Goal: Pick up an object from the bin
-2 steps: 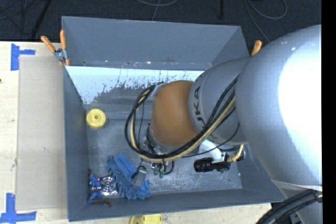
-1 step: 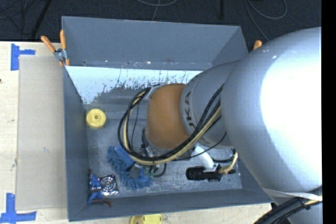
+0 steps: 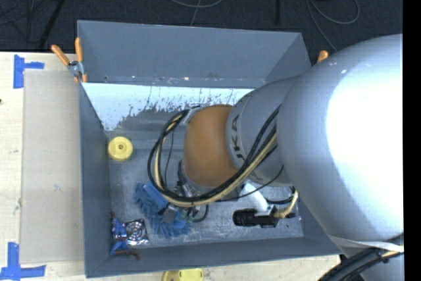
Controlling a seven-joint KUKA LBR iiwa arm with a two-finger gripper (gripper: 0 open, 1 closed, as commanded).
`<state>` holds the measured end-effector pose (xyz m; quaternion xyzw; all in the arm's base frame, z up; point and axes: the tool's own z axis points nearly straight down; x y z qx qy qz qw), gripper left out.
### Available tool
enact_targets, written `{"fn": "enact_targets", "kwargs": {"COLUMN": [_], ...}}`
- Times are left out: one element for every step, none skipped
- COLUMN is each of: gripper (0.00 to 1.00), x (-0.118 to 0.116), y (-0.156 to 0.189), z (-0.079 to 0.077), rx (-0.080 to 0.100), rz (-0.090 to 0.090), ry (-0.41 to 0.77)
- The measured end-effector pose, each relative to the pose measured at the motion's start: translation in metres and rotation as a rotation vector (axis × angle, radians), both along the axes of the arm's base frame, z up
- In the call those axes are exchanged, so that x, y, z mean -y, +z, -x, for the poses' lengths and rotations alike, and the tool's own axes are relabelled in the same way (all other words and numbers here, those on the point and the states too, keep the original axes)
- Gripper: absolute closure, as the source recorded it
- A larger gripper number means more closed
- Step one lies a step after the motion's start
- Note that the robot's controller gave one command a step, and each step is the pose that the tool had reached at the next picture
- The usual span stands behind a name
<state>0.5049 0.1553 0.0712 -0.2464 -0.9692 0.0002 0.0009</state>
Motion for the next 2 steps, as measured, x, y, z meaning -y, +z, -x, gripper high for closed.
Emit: {"fn": "enact_targets", "kwargs": {"gripper": [1.0, 1.0], "x": [0.0002, 0.0007], "y": [0.0011, 0.0058], "z": [0.0001, 0.0003], "rx": [0.0, 0.0], "rz": [0.0, 0.0], "ry": [0.0, -0.001]}}
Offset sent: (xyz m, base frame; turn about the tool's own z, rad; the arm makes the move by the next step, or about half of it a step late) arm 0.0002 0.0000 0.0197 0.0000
